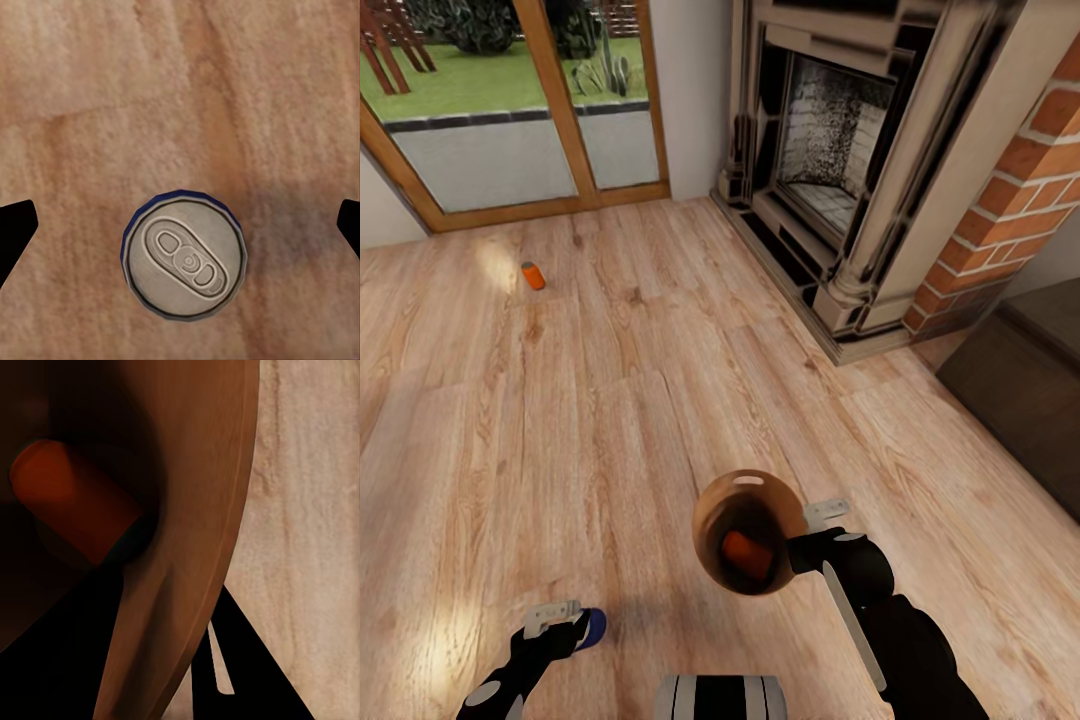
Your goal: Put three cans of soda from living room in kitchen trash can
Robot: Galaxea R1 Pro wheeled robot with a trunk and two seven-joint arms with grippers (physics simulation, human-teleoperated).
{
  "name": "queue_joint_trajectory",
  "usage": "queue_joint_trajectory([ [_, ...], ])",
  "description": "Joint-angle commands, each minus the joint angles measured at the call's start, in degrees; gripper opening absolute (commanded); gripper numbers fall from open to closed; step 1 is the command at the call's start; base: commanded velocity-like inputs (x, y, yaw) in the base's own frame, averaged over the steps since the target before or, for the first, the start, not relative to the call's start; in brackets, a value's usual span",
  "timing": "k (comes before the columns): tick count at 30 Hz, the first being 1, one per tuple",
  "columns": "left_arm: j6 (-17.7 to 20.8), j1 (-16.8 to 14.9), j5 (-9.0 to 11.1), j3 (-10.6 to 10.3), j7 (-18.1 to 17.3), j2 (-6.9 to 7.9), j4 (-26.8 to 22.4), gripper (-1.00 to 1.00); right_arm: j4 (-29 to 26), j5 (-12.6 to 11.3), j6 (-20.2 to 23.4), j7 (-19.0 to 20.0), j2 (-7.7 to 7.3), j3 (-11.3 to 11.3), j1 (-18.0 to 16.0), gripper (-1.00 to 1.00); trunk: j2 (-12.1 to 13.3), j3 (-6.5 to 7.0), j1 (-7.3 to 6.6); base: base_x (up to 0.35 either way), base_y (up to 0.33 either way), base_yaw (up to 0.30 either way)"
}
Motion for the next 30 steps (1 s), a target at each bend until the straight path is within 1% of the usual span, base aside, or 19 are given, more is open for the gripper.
queue_joint_trajectory([
  [1,0.0,0.0,0.0,0.0,0.0,0.0,0.0,1.0,0.0,-0.8,-0.1,0.0,0.01,0.0,0.0,-1.0,0.0,-0.02,0.0,0.0,0.0,0.0],
  [3,0.0,0.0,0.0,0.0,0.0,0.0,0.0,1.0,-0.1,-0.8,0.0,0.0,-0.01,0.0,-0.3,-1.0,0.0,-0.05,0.0,0.0,0.0,0.0],
  [6,0.0,0.0,0.0,0.0,0.0,0.0,0.0,1.0,-0.2,-0.7,0.1,0.0,-0.08,-0.1,-3.0,-1.0,0.0,-0.07,0.0,0.0,0.0,0.0],
  [7,0.0,0.0,0.0,0.0,0.0,0.0,0.0,1.0,-0.2,-0.7,0.1,-0.1,-0.46,-0.3,-4.5,-1.0,0.0,-0.07,0.0,0.0,0.0,0.0],
  [8,0.0,0.0,0.0,0.0,0.0,0.0,0.0,1.0,-0.2,-0.7,0.2,-0.1,-0.82,-0.7,-5.3,-1.0,0.0,-0.07,0.0,0.0,0.0,0.0],
  [9,0.0,0.0,0.0,0.0,0.0,0.0,0.0,1.0,-0.2,-0.7,0.2,-0.1,-1.46,-2.3,-6.8,-1.0,0.0,-0.07,0.0,0.0,0.0,0.0],
  [10,0.0,0.0,0.0,0.0,0.0,0.0,0.0,1.0,-0.2,-0.7,0.2,-0.1,-1.71,-3.5,-7.6,-1.0,0.0,-0.07,0.0,0.0,0.0,0.0],
  [11,0.0,0.0,0.0,0.1,0.0,0.0,0.0,1.0,-0.2,-0.6,0.3,-0.1,-2.62,-9.2,-11.2,-1.0,0.0,-0.07,0.0,0.0,0.0,0.0],
  [13,0.0,0.0,0.0,0.0,0.0,0.0,0.0,1.0,-0.2,-0.6,0.4,-0.1,-2.8,-10.4,-12.1,-1.0,0.0,-0.07,0.0,0.0,0.0,0.0],
  [17,0.0,0.0,0.0,0.0,0.0,0.0,0.0,1.0,-0.5,-0.7,0.5,0.0,-2.92,-11.2,-12.6,-1.0,0.0,-0.07,0.0,0.0,0.0,0.0],
  [20,0.0,0.0,0.0,0.0,0.0,0.0,0.0,1.0,-1.8,-0.7,0.5,0.0,-2.92,-11.4,-12.8,-1.0,0.0,-0.08,0.0,0.0,0.0,0.0],
  [30,0.0,0.0,0.0,0.1,0.0,0.0,0.0,1.0,-2.3,-0.7,0.6,0.0,-2.39,-11.5,-12.9,-1.0,0.0,-0.08,0.0,0.0,0.0,0.0],
])
